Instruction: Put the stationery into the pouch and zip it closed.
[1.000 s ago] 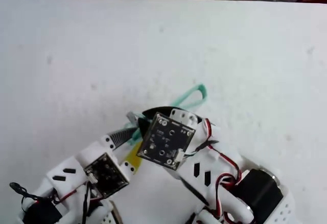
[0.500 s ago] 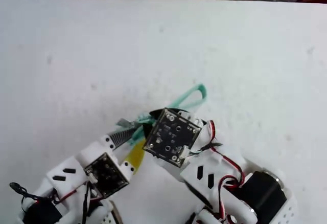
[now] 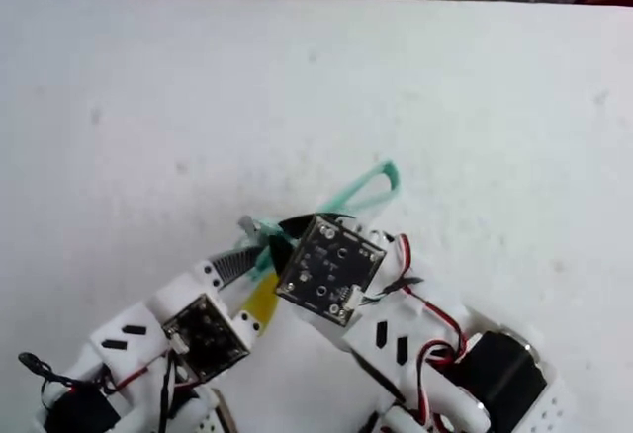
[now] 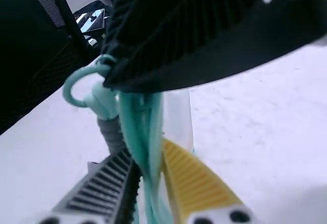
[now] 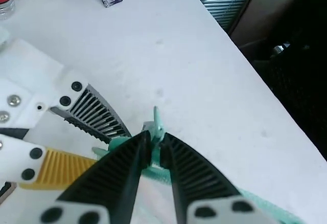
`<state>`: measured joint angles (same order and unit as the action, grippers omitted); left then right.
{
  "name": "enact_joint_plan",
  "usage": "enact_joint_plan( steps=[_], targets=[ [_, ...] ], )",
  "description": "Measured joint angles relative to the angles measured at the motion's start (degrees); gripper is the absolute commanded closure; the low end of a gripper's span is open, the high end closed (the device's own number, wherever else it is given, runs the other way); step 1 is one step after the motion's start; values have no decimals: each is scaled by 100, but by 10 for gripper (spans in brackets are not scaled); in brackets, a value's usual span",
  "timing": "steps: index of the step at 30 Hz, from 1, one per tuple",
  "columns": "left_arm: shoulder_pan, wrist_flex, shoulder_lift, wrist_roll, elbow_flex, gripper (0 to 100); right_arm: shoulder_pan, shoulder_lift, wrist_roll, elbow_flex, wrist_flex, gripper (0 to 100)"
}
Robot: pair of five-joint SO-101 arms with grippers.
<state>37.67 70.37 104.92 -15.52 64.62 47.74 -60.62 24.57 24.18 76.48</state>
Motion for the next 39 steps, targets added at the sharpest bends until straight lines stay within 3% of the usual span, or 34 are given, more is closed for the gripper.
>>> enact_joint_plan(
  steps=[4,8,12,16,24,39],
  targets=[
    [-9,-35,0,422,0,787,0,0,0,62,-9,981],
    [-9,-35,0,1310,0,806,9,0,0,70,-9,981],
    [-9,-35,0,1327,0,854,9,0,0,70,-18,981],
    [-9,-35,0,1327,0,987,9,0,0,70,-18,981],
    [35,-158,-79,1327,0,980,-53,0,0,88,-26,981],
    [26,-229,-97,1108,9,980,-1389,-9,615,105,-387,981]
  ],
)
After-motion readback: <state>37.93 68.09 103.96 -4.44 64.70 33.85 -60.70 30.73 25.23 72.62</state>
